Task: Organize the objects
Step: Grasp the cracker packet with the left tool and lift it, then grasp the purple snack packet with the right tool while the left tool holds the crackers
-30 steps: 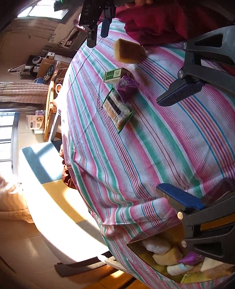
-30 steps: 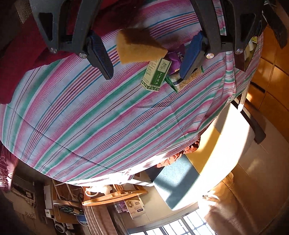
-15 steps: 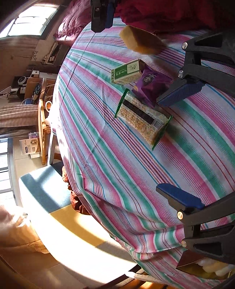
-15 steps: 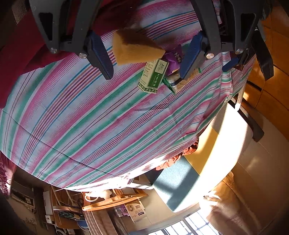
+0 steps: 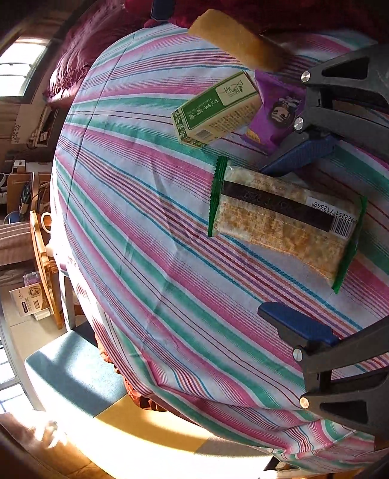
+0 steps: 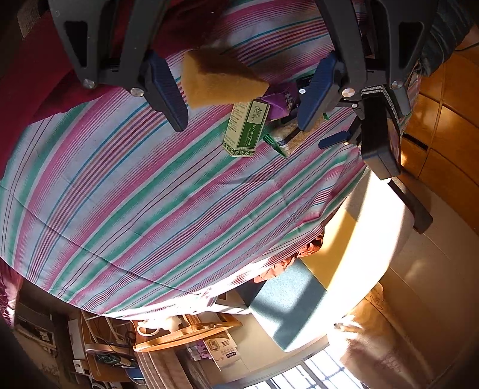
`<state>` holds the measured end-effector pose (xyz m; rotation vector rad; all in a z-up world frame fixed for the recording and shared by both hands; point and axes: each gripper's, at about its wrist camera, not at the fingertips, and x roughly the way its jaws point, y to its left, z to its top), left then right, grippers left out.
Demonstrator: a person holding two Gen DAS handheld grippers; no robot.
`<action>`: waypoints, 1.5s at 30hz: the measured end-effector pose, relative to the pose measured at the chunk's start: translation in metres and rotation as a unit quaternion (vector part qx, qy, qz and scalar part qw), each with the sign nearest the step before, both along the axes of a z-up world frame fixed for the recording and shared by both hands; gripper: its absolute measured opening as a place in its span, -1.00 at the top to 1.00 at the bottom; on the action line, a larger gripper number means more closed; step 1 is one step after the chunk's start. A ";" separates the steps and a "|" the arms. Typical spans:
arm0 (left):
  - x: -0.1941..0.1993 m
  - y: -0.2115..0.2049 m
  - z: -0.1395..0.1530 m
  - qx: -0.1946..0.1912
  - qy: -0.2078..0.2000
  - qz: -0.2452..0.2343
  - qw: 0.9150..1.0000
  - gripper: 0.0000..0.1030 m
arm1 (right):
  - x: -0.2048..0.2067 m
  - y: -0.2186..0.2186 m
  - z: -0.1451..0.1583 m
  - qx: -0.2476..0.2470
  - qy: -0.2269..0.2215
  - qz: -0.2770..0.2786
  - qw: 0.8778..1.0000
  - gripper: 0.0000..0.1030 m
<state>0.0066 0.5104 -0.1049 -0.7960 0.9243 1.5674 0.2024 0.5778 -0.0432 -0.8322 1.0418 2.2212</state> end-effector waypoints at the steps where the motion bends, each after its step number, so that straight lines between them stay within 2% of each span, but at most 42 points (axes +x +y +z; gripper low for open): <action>1: -0.002 0.001 -0.003 -0.004 -0.008 0.006 1.000 -0.31 | 0.000 0.000 0.000 -0.001 0.000 -0.001 1.000 -0.50; 2: -0.003 -0.002 -0.003 0.002 -0.035 0.013 0.999 -0.01 | 0.000 0.000 0.000 -0.001 0.000 0.000 1.000 -0.50; 3: -0.005 -0.005 -0.003 0.006 -0.049 0.023 0.999 0.19 | 0.000 0.000 0.000 -0.001 -0.001 0.000 1.000 -0.50; 4: -0.004 -0.009 -0.002 0.010 -0.048 0.036 0.998 0.20 | -0.001 0.000 0.000 -0.002 -0.001 0.001 1.000 -0.50; 8: -0.007 -0.039 -0.002 0.032 -0.075 0.098 0.992 0.21 | -0.002 0.000 -0.001 -0.003 -0.003 0.004 1.000 -0.49; 13: 0.004 -0.091 -0.001 0.055 -0.077 0.156 0.983 0.21 | -0.003 0.000 -0.001 -0.003 -0.006 0.006 1.000 -0.50; 16: 0.014 -0.120 -0.001 0.064 -0.067 0.177 0.980 0.21 | -0.004 0.000 -0.001 -0.002 -0.011 0.009 1.000 -0.50; 21: 0.025 -0.163 -0.001 0.083 -0.079 0.206 0.972 0.22 | -0.010 -0.003 -0.001 0.009 -0.028 0.020 0.999 -0.48; 24: 0.035 -0.183 -0.002 0.092 -0.071 0.205 0.972 0.22 | -0.014 -0.006 0.000 0.017 -0.038 0.030 0.999 -0.44; 26: 0.041 -0.194 -0.002 0.096 -0.065 0.201 0.973 0.22 | -0.020 -0.010 0.000 0.030 -0.061 0.037 0.997 -0.36; 28: 0.046 -0.202 -0.002 0.099 -0.058 0.197 0.974 0.22 | -0.032 -0.018 0.003 0.056 -0.090 0.065 0.992 -0.33; 30: 0.048 -0.206 -0.004 0.105 -0.054 0.195 0.974 0.21 | -0.047 -0.028 0.006 0.069 -0.102 0.090 0.988 -0.17; 32: 0.048 -0.210 -0.004 0.110 -0.056 0.195 0.973 0.21 | -0.067 -0.037 0.003 0.059 -0.105 0.129 0.984 -0.07; 36: 0.048 -0.212 -0.004 0.115 -0.059 0.197 0.972 0.21 | -0.110 -0.053 -0.020 0.045 -0.161 0.182 0.969 0.11; 40: 0.048 -0.217 -0.005 0.122 -0.062 0.196 0.971 0.21 | -0.135 -0.055 -0.045 0.055 -0.232 0.180 0.954 0.13; 41: 0.048 -0.218 -0.005 0.125 -0.065 0.196 0.970 0.21 | -0.138 -0.055 -0.051 0.046 -0.236 0.185 0.953 0.15; 43: 0.047 -0.220 -0.005 0.129 -0.069 0.197 0.969 0.21 | -0.142 -0.057 -0.060 0.002 -0.210 0.217 0.953 0.22; 45: 0.047 -0.221 -0.005 0.132 -0.071 0.198 0.969 0.21 | -0.141 -0.058 -0.053 -0.027 -0.143 0.239 0.960 0.25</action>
